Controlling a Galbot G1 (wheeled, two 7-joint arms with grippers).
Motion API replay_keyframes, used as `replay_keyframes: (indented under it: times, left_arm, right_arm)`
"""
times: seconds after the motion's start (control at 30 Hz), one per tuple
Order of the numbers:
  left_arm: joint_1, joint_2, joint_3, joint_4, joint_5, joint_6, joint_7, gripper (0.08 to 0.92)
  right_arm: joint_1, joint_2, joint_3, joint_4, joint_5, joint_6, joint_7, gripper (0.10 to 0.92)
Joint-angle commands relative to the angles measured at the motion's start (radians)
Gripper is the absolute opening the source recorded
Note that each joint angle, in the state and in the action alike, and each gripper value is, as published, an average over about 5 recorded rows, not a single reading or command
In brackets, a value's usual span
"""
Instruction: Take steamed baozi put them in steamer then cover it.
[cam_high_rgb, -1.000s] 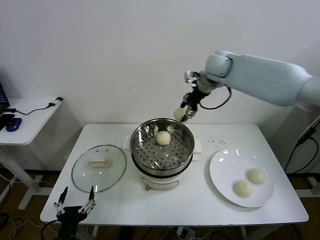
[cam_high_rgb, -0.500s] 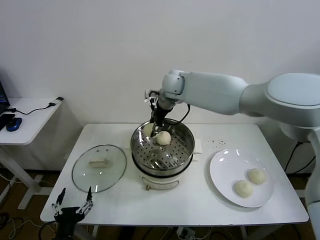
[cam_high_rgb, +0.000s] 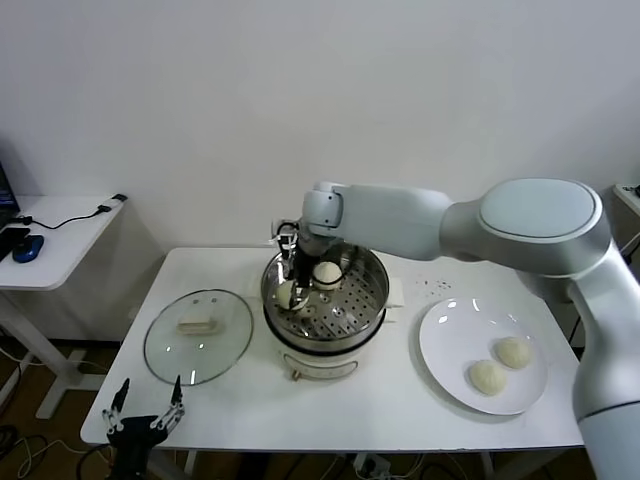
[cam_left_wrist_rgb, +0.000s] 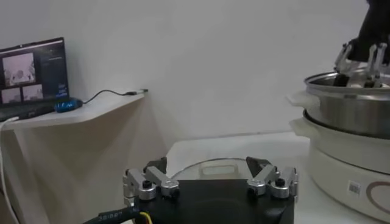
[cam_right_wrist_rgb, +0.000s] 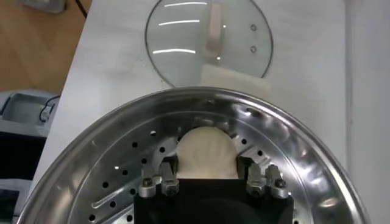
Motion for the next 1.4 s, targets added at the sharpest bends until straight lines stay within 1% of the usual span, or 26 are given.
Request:
replay_keyframes:
  times: [0.03, 0.13, 0.2, 0.37, 0.53, 0.73, 0.9, 1.07, 1.2, 1.4]
  left_arm:
    - [-0.001, 0.000, 0.000, 0.003, -0.001, 0.001, 0.000, 0.823]
    - [-0.001, 0.000, 0.001, 0.004, 0.000, 0.000, 0.000, 0.823]
    - [-0.002, 0.001, 0.001, 0.005, 0.001, 0.000, 0.000, 0.823]
    - [-0.003, 0.001, 0.004, 0.005, 0.003, 0.001, 0.000, 0.823]
    - [-0.006, -0.002, 0.010, 0.001, 0.012, 0.002, 0.000, 0.823]
    - [-0.009, -0.004, 0.012, -0.004, 0.018, 0.006, 0.000, 0.823]
    - [-0.006, -0.006, 0.010, -0.004, 0.018, 0.005, 0.000, 0.823]
    - [-0.002, -0.011, 0.012, -0.008, 0.022, 0.007, 0.000, 0.823]
    - [0.001, -0.017, 0.013, -0.013, 0.035, 0.013, 0.000, 0.823]
    - [0.006, -0.027, 0.015, -0.022, 0.059, 0.020, 0.000, 0.823]
  right_arm:
    - [-0.026, 0.017, -0.004, -0.005, 0.006, -0.005, 0.010, 0.735]
    - [-0.019, 0.007, 0.002, -0.001, 0.005, -0.005, 0.009, 0.799]
    - [-0.007, -0.008, 0.012, 0.008, 0.005, -0.006, 0.009, 0.817]
    - [0.081, -0.092, 0.013, 0.063, -0.011, 0.004, -0.020, 0.822]
    - [0.197, -0.212, -0.007, 0.161, -0.042, 0.042, -0.068, 0.823]
    - [0.302, -0.430, -0.016, 0.313, -0.109, 0.088, -0.137, 0.823]
    - [0.313, -0.649, -0.039, 0.450, -0.267, 0.116, -0.159, 0.823]
    - [0.230, -0.845, -0.016, 0.548, -0.414, 0.125, -0.159, 0.823]
    - [0.113, -0.958, 0.045, 0.556, -0.531, 0.141, -0.171, 0.823]
    - [-0.148, -1.069, 0.204, 0.530, -0.707, 0.172, -0.196, 0.823]
